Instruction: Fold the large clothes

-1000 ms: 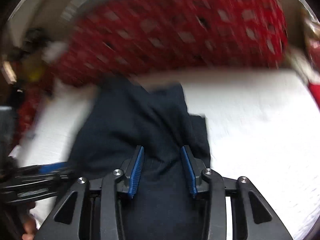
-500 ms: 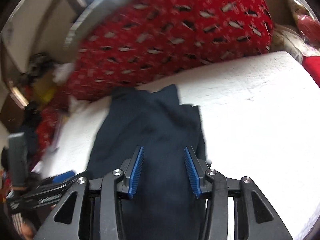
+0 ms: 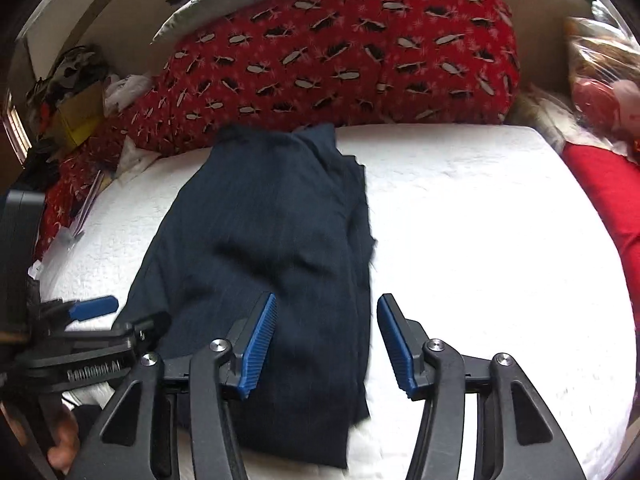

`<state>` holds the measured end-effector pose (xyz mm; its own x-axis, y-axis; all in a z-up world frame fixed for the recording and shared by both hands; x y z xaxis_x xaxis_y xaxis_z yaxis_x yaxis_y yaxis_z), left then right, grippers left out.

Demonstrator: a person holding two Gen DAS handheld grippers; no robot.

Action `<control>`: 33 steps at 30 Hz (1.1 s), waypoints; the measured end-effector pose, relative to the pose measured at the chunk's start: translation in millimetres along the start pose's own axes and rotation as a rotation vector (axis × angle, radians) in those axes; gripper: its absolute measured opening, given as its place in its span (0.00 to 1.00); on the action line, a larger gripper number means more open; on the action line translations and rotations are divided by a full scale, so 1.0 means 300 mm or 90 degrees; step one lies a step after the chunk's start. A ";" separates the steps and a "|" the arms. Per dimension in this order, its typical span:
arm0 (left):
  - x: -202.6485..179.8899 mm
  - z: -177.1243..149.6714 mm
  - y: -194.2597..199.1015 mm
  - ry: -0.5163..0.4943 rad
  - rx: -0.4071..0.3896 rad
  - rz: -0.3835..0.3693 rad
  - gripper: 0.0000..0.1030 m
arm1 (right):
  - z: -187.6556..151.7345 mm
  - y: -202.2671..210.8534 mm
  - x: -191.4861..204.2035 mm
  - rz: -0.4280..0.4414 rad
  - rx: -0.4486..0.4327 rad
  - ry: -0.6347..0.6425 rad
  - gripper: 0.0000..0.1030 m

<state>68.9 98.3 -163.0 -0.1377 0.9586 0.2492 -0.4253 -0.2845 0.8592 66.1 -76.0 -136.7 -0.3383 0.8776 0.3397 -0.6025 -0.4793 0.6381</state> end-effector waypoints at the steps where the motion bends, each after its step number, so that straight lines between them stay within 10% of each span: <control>1: -0.002 -0.009 -0.005 -0.001 0.003 0.001 0.80 | -0.026 -0.009 -0.016 -0.004 0.013 -0.007 0.52; 4: 0.012 -0.026 -0.008 0.010 0.029 -0.029 0.79 | -0.109 -0.085 -0.108 -0.043 0.101 -0.046 0.51; 11: 0.131 0.113 0.015 0.079 0.009 -0.052 0.79 | 0.108 0.014 -0.128 0.019 -0.029 -0.116 0.54; 18: 0.123 0.263 -0.094 0.098 0.029 -0.042 0.79 | 0.362 -0.220 -0.128 0.059 -0.041 -0.137 0.53; 24: 0.090 0.240 -0.206 0.107 0.084 -0.066 0.83 | 0.294 -0.432 -0.246 -0.059 0.068 -0.154 0.61; 33: 0.143 0.067 -0.056 0.068 0.058 -0.049 0.83 | 0.199 -0.175 -0.199 -0.065 0.076 -0.096 0.75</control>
<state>88.2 144.5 -157.9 -0.2044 0.9694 0.1363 -0.3567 -0.2034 0.9118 161.1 -102.7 -149.4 -0.1622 0.9177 0.3626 -0.5359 -0.3904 0.7486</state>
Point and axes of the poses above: each gripper's, at about its wrist camera, not at the fingertips, and y roughly against the way its jaws point, x to its left, z to its top, the point moved 5 cm from there along -y, roughly the way its jaws point, and after that the axes turned 15 degrees about z, right-handed, at the moved point
